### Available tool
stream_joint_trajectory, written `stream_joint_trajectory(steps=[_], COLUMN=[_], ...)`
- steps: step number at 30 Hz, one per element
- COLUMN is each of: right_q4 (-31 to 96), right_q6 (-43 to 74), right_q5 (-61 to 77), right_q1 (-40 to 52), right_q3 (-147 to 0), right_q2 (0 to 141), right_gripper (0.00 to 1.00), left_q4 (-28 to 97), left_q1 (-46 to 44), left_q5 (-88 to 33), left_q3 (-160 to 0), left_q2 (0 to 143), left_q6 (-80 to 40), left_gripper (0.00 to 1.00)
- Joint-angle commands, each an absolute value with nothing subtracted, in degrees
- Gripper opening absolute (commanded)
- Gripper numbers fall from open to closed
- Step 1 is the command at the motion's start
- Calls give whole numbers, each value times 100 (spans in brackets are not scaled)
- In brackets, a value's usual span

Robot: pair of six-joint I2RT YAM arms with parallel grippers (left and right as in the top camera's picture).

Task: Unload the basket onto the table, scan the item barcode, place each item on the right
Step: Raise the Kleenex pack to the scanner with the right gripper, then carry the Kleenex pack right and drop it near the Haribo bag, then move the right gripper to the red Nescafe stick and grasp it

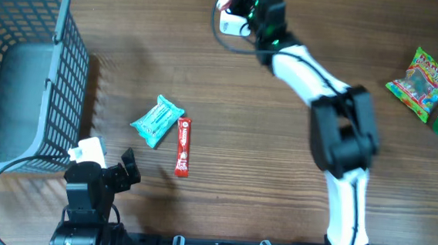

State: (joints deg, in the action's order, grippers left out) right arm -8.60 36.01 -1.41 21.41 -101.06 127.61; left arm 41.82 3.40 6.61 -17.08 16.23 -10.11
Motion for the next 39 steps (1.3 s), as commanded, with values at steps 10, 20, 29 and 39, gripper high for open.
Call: stream_joint_trajectory(steps=[10,20,29,39], right_q4=[4733,3450,2187,3249], right_q6=[3317,2930,1922,2392], right_q5=[-3400,-3271,-1761,401], right_q1=[257,-1951,-2464,-1531], right_q3=[-10134,-7994,-7395,-7940], right_q2=[10726,10940,11072,9751], right_gripper=[4,5,88,100], left_q4=[4167,4169,4169,4167], left_q1=[338,338,338,338], left_q5=[716,716,716,716], left_q3=[-1693,-1693,-1693,-1693], left_q2=[1610,1612,1612,1612], left_q6=[-941,-941,-941,-941], left_gripper=[100,100,100,100])
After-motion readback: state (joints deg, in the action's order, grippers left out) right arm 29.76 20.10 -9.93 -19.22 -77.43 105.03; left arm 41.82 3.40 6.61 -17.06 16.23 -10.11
